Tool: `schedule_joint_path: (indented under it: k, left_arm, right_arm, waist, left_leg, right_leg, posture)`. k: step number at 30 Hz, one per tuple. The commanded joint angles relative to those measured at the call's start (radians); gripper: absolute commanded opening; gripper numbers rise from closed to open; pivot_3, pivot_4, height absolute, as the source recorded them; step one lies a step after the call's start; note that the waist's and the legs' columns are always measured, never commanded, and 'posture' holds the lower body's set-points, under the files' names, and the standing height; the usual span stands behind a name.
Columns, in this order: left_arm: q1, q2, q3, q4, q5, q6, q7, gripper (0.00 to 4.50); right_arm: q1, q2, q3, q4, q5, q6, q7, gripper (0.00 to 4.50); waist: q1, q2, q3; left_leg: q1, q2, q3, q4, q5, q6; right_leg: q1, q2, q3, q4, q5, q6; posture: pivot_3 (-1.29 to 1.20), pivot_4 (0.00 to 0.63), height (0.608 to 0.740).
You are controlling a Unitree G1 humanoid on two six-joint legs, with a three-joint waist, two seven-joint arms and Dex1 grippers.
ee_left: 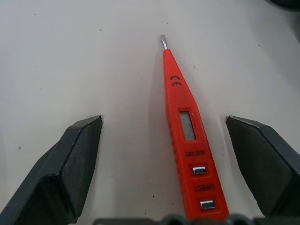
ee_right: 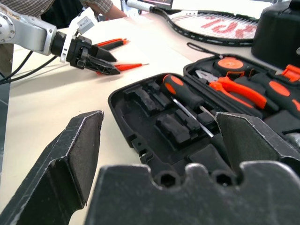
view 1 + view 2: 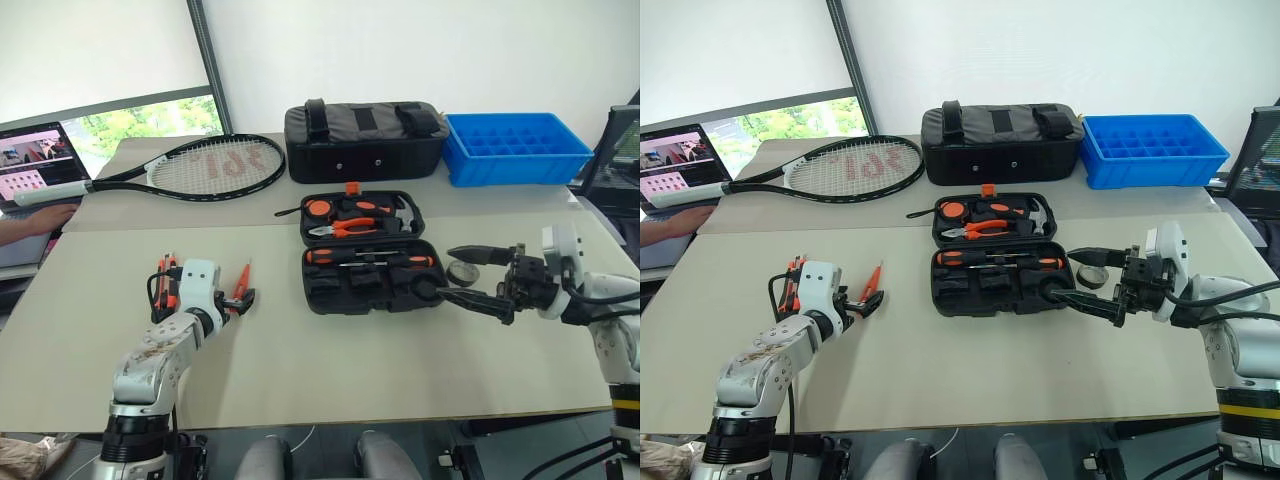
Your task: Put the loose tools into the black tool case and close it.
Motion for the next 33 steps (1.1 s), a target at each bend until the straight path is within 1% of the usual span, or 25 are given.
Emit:
schedule_joint_path:
  k: [1,2,3,4,5,7,10,12,18,22,29,31,33]
  left_arm:
    - [0.007,-0.018,0.020,0.030,0.002,0.024,0.012,4.24]
    - [0.008,-0.024,0.022,0.032,0.002,0.024,0.013,3.98]
    - [0.011,-0.028,0.024,0.030,0.002,0.024,0.015,3.82]
    - [0.012,-0.033,0.027,0.029,0.001,0.026,0.016,3.48]
    - [0.013,-0.036,0.030,0.029,0.000,0.027,0.016,3.01]
    - [0.015,-0.043,0.038,0.031,-0.002,0.028,0.019,2.30]
    - [0.021,-0.043,0.045,0.032,0.003,0.029,0.019,1.11]
    - [0.021,-0.040,0.049,0.031,0.005,0.029,0.015,0.47]
    - [-0.004,-0.041,0.072,0.033,0.001,-0.003,0.011,0.51]
    - [-0.022,-0.042,0.084,0.038,-0.001,-0.055,-0.006,0.51]
    - [-0.067,0.049,0.013,0.058,0.019,-0.218,-0.196,0.51]
    - [-0.080,0.068,0.022,0.076,-0.003,-0.219,-0.235,0.51]
    - [-0.127,0.105,0.039,0.097,-0.019,-0.231,-0.284,0.51]
  right_arm:
    - [0.002,-0.013,-0.032,-0.039,0.030,-0.004,-0.003,4.48]
    - [0.001,-0.014,-0.031,-0.041,0.030,-0.004,-0.003,4.50]
    - [0.002,-0.015,-0.031,-0.044,0.032,-0.004,-0.005,4.50]
    - [0.002,-0.015,-0.030,-0.046,0.033,-0.004,-0.006,4.50]
    - [0.003,-0.015,-0.029,-0.047,0.034,-0.004,-0.007,4.50]
    - [0.005,-0.014,-0.027,-0.053,0.034,-0.006,-0.009,4.50]
    - [0.013,-0.010,-0.027,-0.061,0.033,-0.010,-0.012,4.50]
    - [0.020,-0.007,-0.027,-0.063,0.029,-0.017,-0.014,4.50]
    - [0.033,-0.001,-0.028,-0.069,0.029,-0.028,-0.022,4.50]
    - [0.045,0.002,-0.030,-0.076,0.030,-0.033,-0.026,4.50]
    - [0.054,0.003,-0.043,-0.065,0.032,-0.061,-0.024,4.50]
    - [0.058,0.002,-0.045,-0.056,0.030,-0.075,-0.018,4.50]
    - [0.068,0.001,-0.053,-0.040,0.028,-0.093,-0.007,4.50]
  waist:
    - [0.000,0.000,0.000]
    - [0.000,0.000,0.000]
    - [0.000,0.000,0.000]
    - [0.000,0.000,0.000]
    - [0.000,0.000,0.000]
    - [0.001,0.000,0.000]
    - [0.003,0.000,0.000]
    - [0.005,0.000,0.000]
    - [0.005,0.000,0.000]
    - [0.004,0.000,0.000]
    - [0.005,-0.001,0.000]
    - [0.005,-0.001,0.000]
    - [0.004,0.000,0.000]
  left_leg:
    - [0.000,0.000,0.000,0.000,0.000,0.000]
    - [0.000,0.000,0.000,0.000,0.000,0.000]
    - [0.000,0.000,0.000,0.000,0.000,0.000]
    - [0.000,0.000,0.000,0.000,0.000,0.000]
    - [0.000,0.000,0.000,0.000,0.000,0.000]
    - [0.000,0.000,0.000,0.000,0.000,0.000]
    - [0.000,-0.001,0.000,0.000,0.000,0.000]
    - [0.000,-0.001,0.000,0.001,0.000,0.000]
    - [0.000,-0.001,0.000,0.000,0.000,0.000]
    - [0.000,-0.001,0.000,0.001,0.000,0.000]
    - [-0.002,0.000,0.002,0.000,0.000,-0.001]
    - [-0.002,-0.001,0.002,0.000,0.000,-0.001]
    - [-0.002,0.000,0.002,-0.001,0.000,-0.001]
  right_leg:
    - [0.000,0.000,0.000,0.000,0.000,0.000]
    - [0.000,0.000,0.000,0.000,0.000,0.000]
    - [0.000,0.000,0.000,0.000,0.000,0.000]
    - [0.000,0.000,0.000,0.000,0.000,0.000]
    - [0.000,0.000,0.000,0.000,0.000,0.000]
    - [0.000,0.000,0.000,0.000,0.000,0.000]
    - [0.000,-0.001,0.000,-0.001,0.000,0.000]
    - [0.001,-0.001,0.000,-0.001,0.000,0.000]
    - [0.001,-0.001,0.000,-0.001,0.000,0.000]
    - [0.001,-0.001,0.000,-0.001,0.000,0.000]
    - [0.000,0.000,-0.001,-0.002,0.000,0.000]
    - [0.000,-0.001,-0.001,-0.003,0.000,0.000]
    - [0.000,-0.001,-0.001,-0.005,0.000,0.000]
  posture:
    - [0.00,0.150,0.707]
    - [0.00,0.150,0.707]
    - [0.00,0.150,0.707]
    - [0.00,0.150,0.707]
    - [0.00,0.150,0.707]
    - [0.00,0.150,0.707]
    - [0.00,0.150,0.707]
    - [0.00,0.150,0.707]
    - [0.00,0.150,0.707]
    - [0.00,0.150,0.707]
    - [0.00,0.150,0.707]
    - [0.00,0.150,0.707]
    - [0.00,0.150,0.707]
